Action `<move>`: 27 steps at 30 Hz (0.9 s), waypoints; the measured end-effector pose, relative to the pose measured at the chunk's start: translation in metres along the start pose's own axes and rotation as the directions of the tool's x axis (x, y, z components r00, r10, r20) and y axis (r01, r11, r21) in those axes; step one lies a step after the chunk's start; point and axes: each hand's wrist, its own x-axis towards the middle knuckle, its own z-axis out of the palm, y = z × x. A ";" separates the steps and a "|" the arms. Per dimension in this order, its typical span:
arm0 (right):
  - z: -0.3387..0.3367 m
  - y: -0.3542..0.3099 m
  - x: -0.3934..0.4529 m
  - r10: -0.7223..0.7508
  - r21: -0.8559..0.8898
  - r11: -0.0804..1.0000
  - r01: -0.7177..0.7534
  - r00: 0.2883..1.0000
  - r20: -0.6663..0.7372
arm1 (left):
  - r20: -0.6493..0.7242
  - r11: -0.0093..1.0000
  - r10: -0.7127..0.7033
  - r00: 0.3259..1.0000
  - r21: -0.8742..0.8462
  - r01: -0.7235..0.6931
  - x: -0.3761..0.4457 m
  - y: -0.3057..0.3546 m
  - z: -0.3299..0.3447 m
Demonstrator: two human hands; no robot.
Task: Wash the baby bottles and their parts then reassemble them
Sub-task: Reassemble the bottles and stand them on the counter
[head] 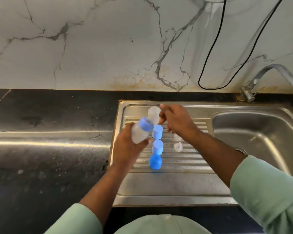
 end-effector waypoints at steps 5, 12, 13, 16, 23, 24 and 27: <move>0.011 0.037 0.002 -0.140 -0.545 0.615 0.569 0.760 0.635 | -0.016 0.995 -0.007 1.000 0.100 0.008 0.005 -0.026 -0.008; 0.024 0.082 0.004 -0.092 -0.613 0.423 0.668 0.704 0.704 | 0.020 0.995 0.042 0.999 0.085 -0.044 -0.005 -0.028 0.006; 0.020 0.082 0.003 -0.113 -0.615 0.443 0.652 0.721 0.683 | -0.006 0.990 0.055 0.998 0.131 -0.054 -0.003 -0.027 0.005; -0.009 0.076 -0.007 -0.258 -0.552 0.652 0.520 0.837 0.483 | 0.009 0.989 0.093 0.996 0.114 -0.093 0.000 -0.024 0.002; -0.115 0.034 -0.036 -0.246 0.079 0.968 0.239 0.964 0.099 | 0.118 0.989 0.149 0.982 -0.040 -0.145 0.005 0.020 0.023; -0.122 0.032 -0.037 -0.280 0.042 0.960 0.277 0.952 0.128 | 0.134 0.987 0.160 0.978 -0.051 -0.154 0.006 0.030 0.030; -0.133 0.034 -0.034 -0.366 -0.129 0.911 0.392 0.912 0.186 | 0.155 0.981 0.191 0.969 -0.049 -0.185 0.009 0.053 0.043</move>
